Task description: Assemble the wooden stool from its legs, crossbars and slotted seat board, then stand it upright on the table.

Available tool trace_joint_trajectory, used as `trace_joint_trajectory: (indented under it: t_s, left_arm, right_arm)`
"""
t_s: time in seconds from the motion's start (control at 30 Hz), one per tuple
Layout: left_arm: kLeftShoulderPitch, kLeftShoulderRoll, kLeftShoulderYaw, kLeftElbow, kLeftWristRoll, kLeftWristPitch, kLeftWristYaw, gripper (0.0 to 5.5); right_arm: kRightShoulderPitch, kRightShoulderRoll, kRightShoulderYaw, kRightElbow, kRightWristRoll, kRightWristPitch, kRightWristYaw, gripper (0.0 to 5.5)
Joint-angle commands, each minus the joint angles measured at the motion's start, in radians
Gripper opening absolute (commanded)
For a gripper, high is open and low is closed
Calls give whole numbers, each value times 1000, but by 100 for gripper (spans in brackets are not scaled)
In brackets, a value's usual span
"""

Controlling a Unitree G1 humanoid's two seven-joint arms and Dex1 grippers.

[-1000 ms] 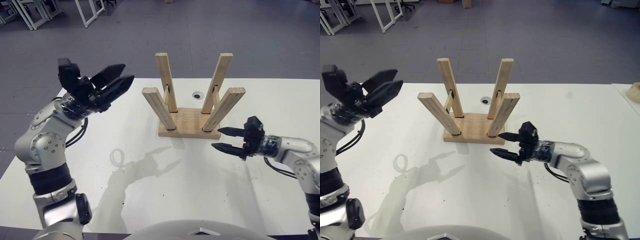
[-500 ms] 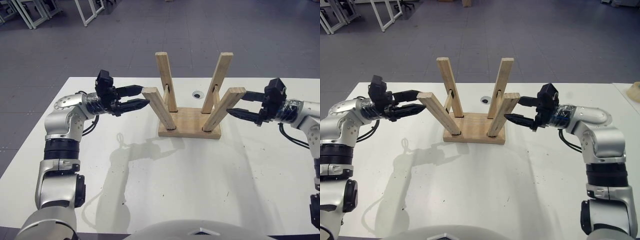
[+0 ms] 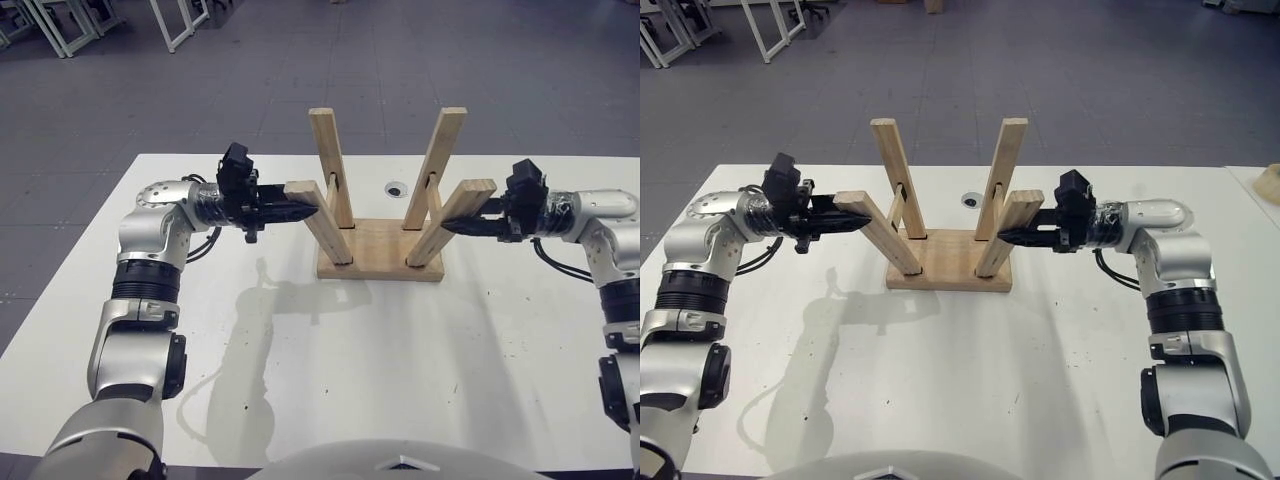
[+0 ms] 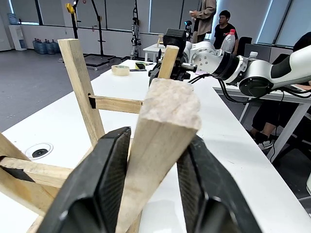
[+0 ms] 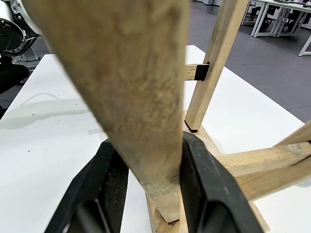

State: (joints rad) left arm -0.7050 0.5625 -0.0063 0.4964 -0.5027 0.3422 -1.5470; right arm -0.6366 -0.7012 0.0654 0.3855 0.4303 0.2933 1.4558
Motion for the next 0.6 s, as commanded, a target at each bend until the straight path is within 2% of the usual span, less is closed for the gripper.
trace_joint_trajectory:
  t_s: [0.03,0.2,0.33,0.4,0.47,0.6]
  left_arm:
    - [52,39,-2,-100,-45,89,-52,138]
    - [166,133,107,-391,-279,374,-34,121]
    - [128,145,118,-347,-341,588,63,118]
    - [98,99,84,-240,-326,701,149,164]
    - [59,34,48,-93,-283,756,226,206]
    - [-60,-48,113,228,-237,732,340,273]
  right_arm:
    - [2,-18,-13,-2,36,84,56,131]
    - [36,-130,-85,-130,261,346,157,119]
    - [-61,-131,-83,-26,327,567,128,103]
    - [-160,-88,-1,136,274,715,100,160]
    - [-248,-17,74,319,182,764,59,210]
    - [-386,85,45,647,75,692,-57,290]
